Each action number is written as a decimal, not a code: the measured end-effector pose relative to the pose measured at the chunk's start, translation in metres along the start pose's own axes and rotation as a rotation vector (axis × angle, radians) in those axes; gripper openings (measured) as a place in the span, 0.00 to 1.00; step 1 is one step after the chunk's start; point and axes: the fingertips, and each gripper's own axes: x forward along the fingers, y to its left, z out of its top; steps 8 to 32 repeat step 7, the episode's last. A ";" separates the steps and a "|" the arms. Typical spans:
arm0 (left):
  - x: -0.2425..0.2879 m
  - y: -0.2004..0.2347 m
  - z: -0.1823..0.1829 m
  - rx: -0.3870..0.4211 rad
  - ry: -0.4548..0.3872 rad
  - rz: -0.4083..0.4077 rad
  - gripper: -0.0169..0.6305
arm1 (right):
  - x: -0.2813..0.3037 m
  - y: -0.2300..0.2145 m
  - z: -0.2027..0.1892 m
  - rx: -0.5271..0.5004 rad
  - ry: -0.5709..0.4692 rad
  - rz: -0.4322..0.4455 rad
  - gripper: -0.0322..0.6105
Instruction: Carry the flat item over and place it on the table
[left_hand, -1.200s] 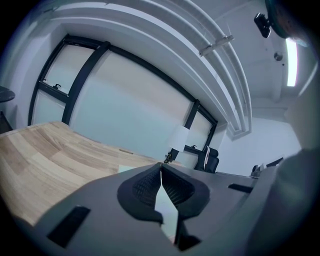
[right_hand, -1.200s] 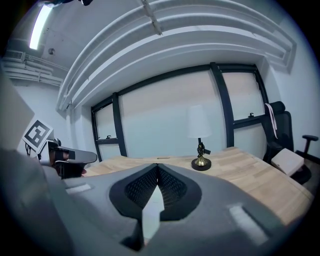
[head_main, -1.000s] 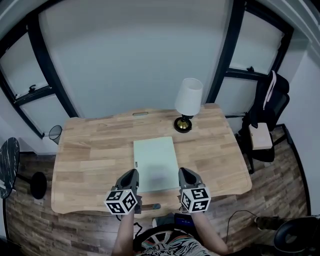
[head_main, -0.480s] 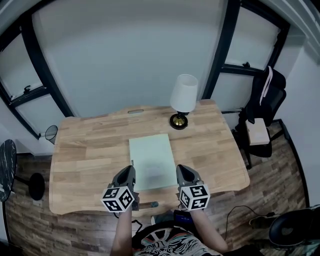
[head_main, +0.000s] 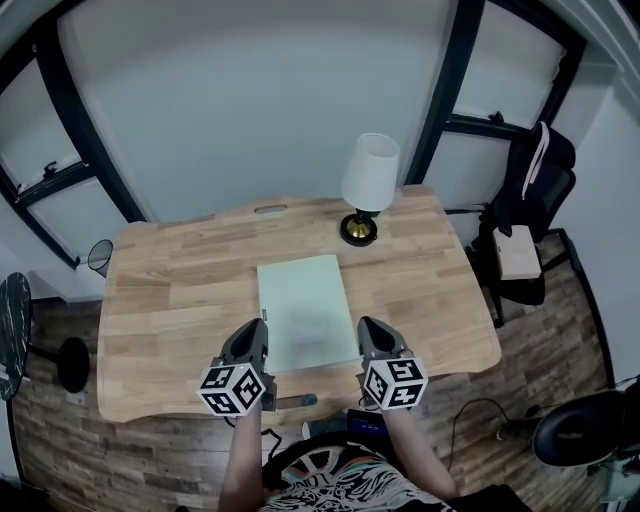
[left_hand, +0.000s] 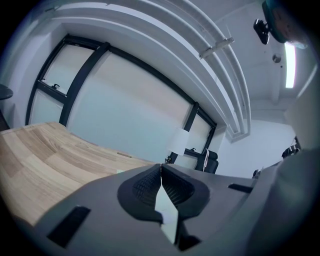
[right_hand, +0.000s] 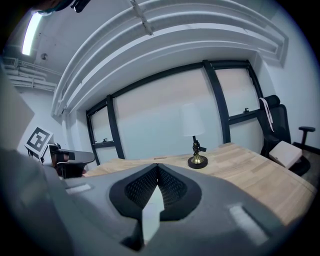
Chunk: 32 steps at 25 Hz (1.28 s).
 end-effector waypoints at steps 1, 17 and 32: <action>0.000 0.001 0.000 -0.007 -0.002 0.000 0.04 | 0.001 0.000 -0.001 0.002 0.002 0.000 0.06; 0.007 0.010 0.000 -0.022 0.004 0.005 0.04 | 0.009 -0.002 -0.002 0.031 0.002 0.004 0.06; 0.007 0.010 0.000 -0.022 0.004 0.005 0.04 | 0.009 -0.002 -0.002 0.031 0.002 0.004 0.06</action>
